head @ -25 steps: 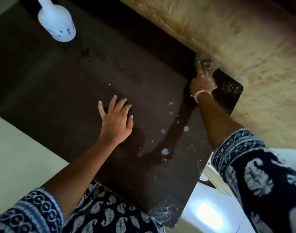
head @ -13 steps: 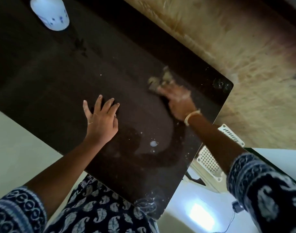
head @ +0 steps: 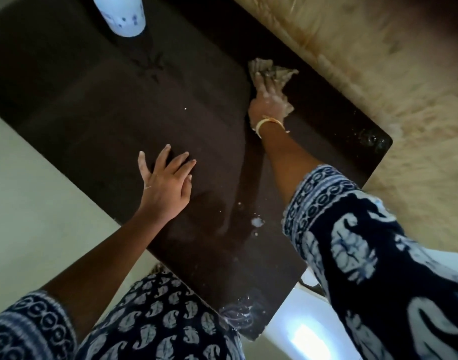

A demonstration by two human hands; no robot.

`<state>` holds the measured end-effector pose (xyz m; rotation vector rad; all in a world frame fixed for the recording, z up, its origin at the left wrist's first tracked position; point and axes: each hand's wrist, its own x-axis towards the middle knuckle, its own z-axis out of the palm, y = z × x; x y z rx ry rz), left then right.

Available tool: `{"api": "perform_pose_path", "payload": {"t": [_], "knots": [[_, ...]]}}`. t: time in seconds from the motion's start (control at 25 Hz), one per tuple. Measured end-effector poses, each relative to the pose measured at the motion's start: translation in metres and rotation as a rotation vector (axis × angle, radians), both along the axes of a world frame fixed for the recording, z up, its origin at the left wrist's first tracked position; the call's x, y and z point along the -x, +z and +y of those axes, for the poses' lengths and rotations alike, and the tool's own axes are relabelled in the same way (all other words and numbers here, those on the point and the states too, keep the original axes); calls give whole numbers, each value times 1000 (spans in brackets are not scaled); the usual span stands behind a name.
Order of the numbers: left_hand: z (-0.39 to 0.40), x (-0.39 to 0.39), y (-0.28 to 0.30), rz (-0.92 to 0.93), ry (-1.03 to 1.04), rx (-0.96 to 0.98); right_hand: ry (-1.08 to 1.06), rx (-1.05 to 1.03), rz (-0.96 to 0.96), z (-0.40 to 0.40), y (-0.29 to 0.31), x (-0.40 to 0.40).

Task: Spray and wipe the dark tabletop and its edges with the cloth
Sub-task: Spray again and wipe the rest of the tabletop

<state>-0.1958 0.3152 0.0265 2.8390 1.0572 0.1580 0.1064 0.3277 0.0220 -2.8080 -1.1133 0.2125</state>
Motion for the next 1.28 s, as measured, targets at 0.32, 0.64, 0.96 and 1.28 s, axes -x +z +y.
{"api": "perform_pose_path", "payload": {"t": [0.32,0.64,0.96,1.28], "knots": [[10,78,-3,-113,139,-26,720,31,57,37,1,130],[0,144,-3,-316,290,211,1016,-50,112,-60,-9,239],[-17,161,3,-473,472,525,856,-188,129,-122,-7,252],[-1,163,-15,-609,977,1116,-111,-243,31,-131,1,186]]}}
